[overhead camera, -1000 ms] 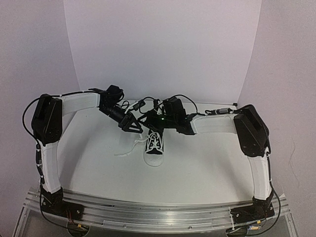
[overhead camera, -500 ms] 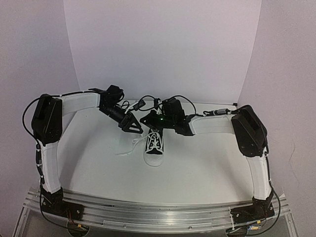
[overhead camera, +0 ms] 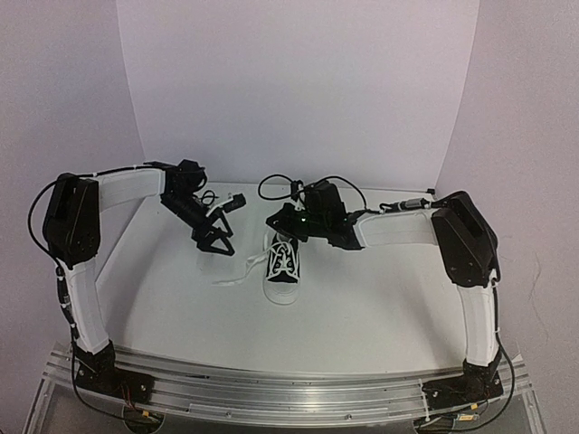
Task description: Tie the shoes
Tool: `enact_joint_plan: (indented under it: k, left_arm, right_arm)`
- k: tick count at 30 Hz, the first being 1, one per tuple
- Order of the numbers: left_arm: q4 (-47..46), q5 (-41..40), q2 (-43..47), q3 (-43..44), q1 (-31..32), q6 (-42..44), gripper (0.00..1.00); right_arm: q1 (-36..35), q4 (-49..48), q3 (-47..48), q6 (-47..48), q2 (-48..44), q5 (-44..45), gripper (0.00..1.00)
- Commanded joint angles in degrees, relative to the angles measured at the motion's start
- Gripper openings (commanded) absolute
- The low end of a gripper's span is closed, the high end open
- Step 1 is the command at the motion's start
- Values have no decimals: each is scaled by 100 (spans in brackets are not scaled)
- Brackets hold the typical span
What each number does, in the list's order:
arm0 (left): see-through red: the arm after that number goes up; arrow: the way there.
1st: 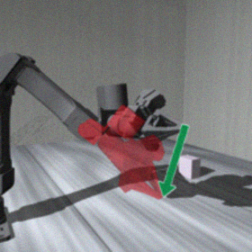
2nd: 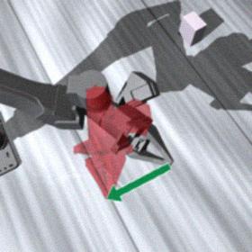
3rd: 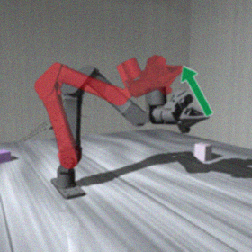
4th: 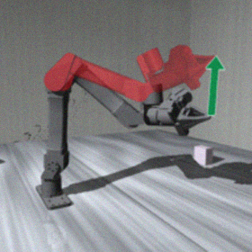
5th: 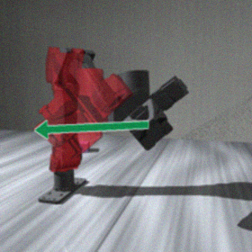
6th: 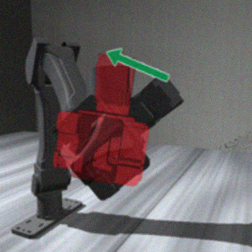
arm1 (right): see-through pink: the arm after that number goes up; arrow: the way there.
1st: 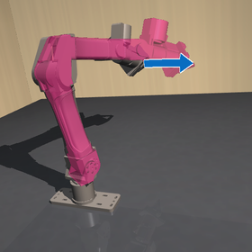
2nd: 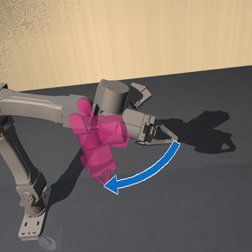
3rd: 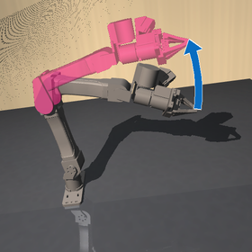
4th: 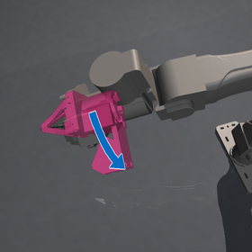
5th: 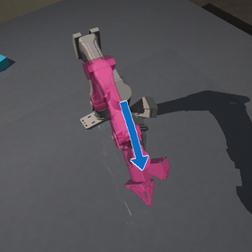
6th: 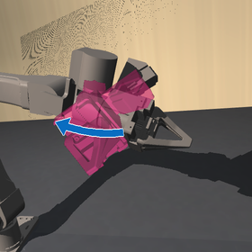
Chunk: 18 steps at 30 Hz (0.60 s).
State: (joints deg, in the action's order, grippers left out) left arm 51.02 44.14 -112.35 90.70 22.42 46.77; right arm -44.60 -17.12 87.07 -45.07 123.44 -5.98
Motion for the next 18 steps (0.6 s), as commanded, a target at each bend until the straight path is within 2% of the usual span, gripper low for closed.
enact_joint_plan:
  k: [1, 8, 18]
  left_arm:
    - [-487, -1020, 74, -843, 74, 861, 90]
    - [-1758, -1641, -54, -1537, 545, 679, 85]
    - [-2545, -2594, -98, -2545, 965, 910, 56]
  right_arm:
    - [31, -81, 30, 74, -303, 28, 0]
    - [31, -88, 9, 49, -303, -10, 0]
    - [31, -90, 104, 74, -315, 45, 0]
